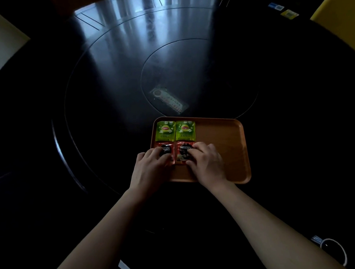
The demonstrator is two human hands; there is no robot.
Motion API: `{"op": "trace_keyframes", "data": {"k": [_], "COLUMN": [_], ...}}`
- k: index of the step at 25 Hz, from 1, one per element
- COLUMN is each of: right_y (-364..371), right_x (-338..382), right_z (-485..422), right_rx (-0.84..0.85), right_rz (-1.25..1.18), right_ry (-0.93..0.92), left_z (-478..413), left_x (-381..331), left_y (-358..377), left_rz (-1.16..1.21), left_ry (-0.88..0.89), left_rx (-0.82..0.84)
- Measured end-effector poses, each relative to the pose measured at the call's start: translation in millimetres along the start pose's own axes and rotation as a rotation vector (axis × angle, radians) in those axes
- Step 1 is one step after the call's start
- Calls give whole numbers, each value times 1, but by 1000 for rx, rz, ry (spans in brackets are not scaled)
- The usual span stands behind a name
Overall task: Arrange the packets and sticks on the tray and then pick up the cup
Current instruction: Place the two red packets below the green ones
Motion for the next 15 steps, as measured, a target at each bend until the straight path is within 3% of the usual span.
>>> {"op": "trace_keyframes", "data": {"k": [15], "right_y": [4], "right_x": [4], "right_z": [-1], "right_rx": [-25], "right_rz": [4], "right_ry": [4], "left_z": [4], "left_x": [4], "left_y": [11], "left_rz": [60], "left_ry": [-7], "left_rx": [-15]}}
Point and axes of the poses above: each hand's wrist, its own z-axis away from the middle knuckle, its own y-axis out of the palm, x = y × z, the point moved 2 cm from there along -z, towards the middle knuckle, and after that the axes turned 11 degrees about -z, right-handed, at the moved point
